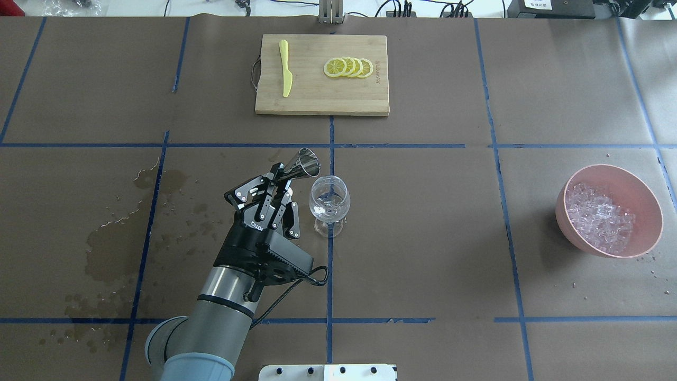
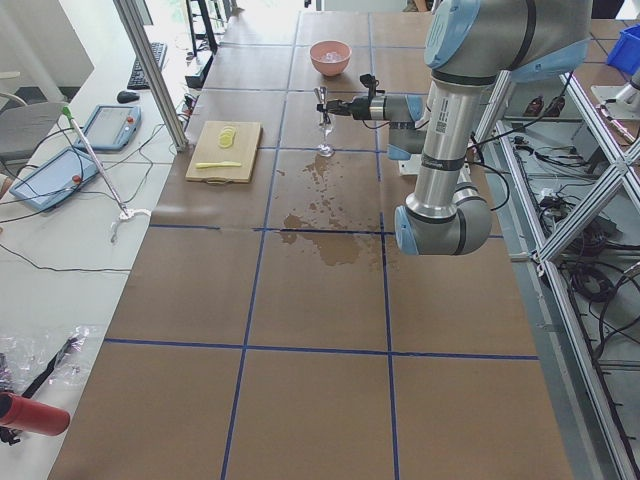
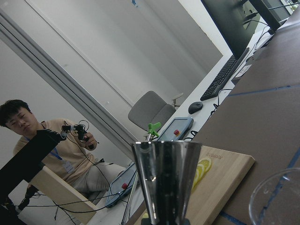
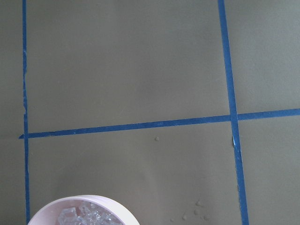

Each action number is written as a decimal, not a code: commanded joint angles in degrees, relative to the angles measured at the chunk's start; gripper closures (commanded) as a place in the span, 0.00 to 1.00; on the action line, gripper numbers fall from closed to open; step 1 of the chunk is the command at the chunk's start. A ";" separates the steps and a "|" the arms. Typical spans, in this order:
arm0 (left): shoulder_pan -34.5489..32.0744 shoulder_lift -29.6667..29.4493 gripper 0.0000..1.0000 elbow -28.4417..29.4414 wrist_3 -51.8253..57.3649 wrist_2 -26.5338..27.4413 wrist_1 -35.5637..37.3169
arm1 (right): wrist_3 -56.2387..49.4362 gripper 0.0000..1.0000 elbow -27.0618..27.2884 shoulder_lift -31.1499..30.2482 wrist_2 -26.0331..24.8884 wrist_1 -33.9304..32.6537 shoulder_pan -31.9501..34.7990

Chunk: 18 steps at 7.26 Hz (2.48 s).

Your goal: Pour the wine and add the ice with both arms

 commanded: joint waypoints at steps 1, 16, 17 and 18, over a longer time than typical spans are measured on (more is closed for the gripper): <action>0.05 -0.09 1.00 -0.04 5.52 1.66 0.01 | 0.00 0.00 -0.04 0.00 0.00 -0.09 0.00; 2.95 -1.76 1.00 0.22 36.77 10.38 0.28 | 0.00 0.00 0.14 -0.09 0.00 0.08 0.00; 3.47 -1.76 1.00 0.22 36.68 11.08 -0.07 | 0.00 0.00 0.23 -0.09 0.00 0.26 0.00; 3.91 -1.76 1.00 0.13 36.33 11.52 -0.77 | 0.09 0.00 0.92 -0.09 -0.09 0.26 0.00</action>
